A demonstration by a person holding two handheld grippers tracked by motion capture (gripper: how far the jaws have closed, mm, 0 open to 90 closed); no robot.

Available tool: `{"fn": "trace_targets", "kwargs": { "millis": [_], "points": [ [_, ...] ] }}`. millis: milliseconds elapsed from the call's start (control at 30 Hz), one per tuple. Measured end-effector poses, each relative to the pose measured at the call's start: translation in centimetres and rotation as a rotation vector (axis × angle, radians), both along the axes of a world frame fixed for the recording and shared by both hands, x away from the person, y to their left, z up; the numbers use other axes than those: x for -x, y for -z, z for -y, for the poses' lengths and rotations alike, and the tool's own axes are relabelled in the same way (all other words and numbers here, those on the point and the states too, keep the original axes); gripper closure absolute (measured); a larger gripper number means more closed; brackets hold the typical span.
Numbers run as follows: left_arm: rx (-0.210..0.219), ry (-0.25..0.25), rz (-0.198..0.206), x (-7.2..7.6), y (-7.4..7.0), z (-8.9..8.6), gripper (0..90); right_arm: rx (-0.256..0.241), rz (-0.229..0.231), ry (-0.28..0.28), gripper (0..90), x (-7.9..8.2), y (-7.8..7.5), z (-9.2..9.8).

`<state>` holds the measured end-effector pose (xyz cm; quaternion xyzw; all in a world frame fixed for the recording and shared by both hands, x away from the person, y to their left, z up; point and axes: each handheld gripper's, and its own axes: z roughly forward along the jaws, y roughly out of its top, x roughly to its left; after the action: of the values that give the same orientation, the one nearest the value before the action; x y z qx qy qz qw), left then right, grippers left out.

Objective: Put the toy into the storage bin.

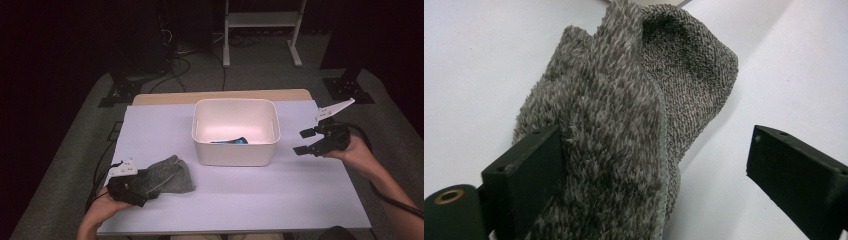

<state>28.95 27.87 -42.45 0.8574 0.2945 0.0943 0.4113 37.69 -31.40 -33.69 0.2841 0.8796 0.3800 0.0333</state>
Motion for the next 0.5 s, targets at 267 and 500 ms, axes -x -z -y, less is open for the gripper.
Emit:
{"fn": "trace_targets", "kwargs": {
  "millis": [267,500],
  "points": [
    [-0.002,-0.009,-0.003,0.0,0.1,0.0,7.0,-0.017,-0.008,0.017,17.7,0.6,1.7,0.6],
    [-0.013,-0.013,-0.004,-0.1,0.4,0.4,3.4,-0.035,-0.013,0.037,17.6,1.1,3.0,0.9]
  ]
}}
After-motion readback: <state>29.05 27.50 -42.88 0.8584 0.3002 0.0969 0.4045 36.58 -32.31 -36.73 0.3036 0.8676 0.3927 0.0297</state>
